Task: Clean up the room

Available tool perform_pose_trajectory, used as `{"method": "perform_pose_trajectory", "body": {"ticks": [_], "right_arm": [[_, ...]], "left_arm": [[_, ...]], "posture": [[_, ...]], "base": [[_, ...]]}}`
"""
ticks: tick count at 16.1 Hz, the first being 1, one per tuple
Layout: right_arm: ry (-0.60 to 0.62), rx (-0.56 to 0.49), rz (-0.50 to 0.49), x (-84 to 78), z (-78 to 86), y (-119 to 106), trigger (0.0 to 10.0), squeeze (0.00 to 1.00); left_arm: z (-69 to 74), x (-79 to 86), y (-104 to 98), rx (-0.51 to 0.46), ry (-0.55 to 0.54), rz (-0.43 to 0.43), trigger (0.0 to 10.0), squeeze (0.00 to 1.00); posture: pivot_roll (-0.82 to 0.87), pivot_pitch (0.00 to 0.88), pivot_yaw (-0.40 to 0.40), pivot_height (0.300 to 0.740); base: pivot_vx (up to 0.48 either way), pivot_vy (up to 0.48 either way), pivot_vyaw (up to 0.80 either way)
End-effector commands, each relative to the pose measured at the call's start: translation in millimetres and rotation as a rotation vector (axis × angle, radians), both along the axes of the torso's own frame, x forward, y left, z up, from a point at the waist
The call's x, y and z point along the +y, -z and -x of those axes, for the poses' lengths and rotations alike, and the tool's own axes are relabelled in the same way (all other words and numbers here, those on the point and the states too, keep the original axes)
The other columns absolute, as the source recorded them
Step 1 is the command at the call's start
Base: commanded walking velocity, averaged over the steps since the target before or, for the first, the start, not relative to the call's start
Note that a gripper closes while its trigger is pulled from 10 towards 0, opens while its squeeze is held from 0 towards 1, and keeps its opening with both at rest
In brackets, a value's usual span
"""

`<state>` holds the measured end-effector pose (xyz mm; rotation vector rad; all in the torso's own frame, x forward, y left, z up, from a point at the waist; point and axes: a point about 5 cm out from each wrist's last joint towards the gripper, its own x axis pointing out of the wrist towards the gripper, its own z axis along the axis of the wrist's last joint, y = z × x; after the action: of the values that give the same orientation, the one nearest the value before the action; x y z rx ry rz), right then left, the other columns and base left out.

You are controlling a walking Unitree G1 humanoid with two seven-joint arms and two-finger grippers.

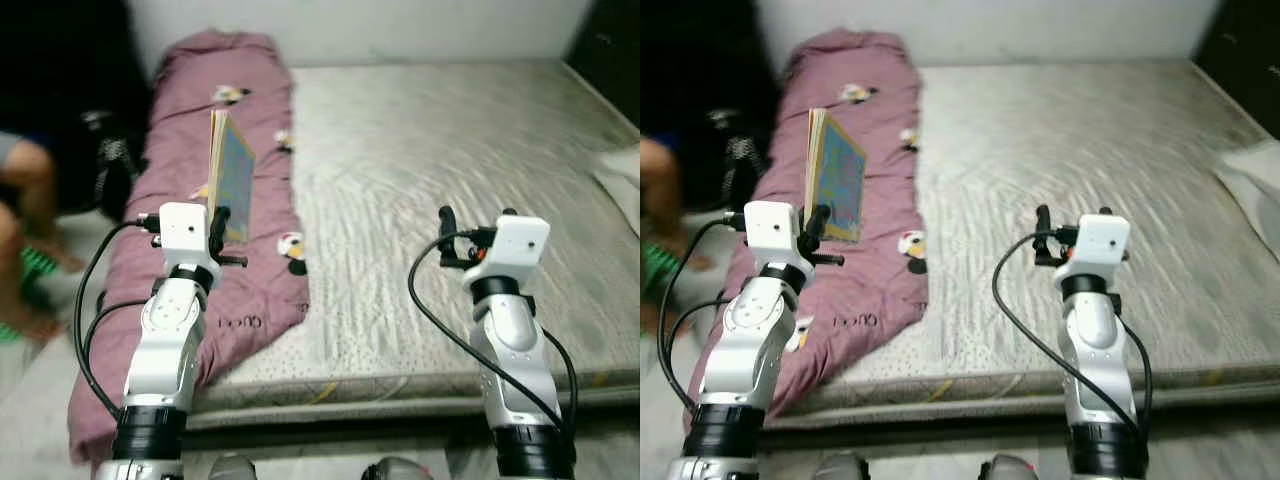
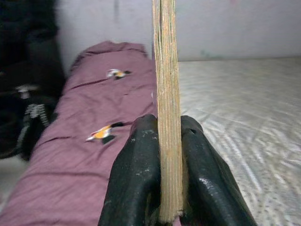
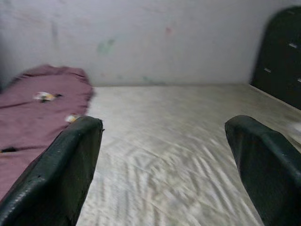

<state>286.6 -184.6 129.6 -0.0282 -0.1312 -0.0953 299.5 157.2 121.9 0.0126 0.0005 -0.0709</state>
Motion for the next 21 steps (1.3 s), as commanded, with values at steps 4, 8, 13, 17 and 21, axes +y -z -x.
{"method": "perform_pose_trajectory", "body": {"ticks": [4,8,13,17,21], "right_arm": [[-0.004,0.002,-0.005,0.0,-1.8,-0.2,10.0,0.0],[-0.003,0.002,-0.007,-0.9,-1.6,-0.1,10.0,0.0],[-0.006,0.005,-0.004,-1.7,-1.2,0.1,10.0,0.0],[-0.009,0.007,-0.001,-1.8,-1.6,0.4,10.0,0.0],[-0.013,0.008,0.0,-0.8,-1.9,1.1,10.0,0.0]], "left_arm": [[-3.2,-0.8,-10.1,-0.054,-0.006,0.006,10.0,0.0],[-3.3,-2.0,-9.9,-0.054,-0.003,0.009,10.0,0.0],[-3.0,-3.5,-9.0,-0.054,-0.003,0.012,10.0,0.0],[-3.8,-5.7,-9.2,-0.056,-0.003,0.018,10.0,0.0],[-4.0,-12.3,-14.1,-0.09,0.02,0.055,10.0,0.0]], "posture": [[-0.06,0.0,0.032,0.74],[-0.06,0.0,0.031,0.74],[-0.06,0.0,0.023,0.74],[-0.06,0.0,0.023,0.74],[-0.05,0.0,0.018,0.74]], "base": [[0.0,-0.289,0.1],[0.0,-0.286,0.0],[0.0,-0.286,0.0],[0.0,-0.288,0.0],[0.0,-0.142,0.0]]}}
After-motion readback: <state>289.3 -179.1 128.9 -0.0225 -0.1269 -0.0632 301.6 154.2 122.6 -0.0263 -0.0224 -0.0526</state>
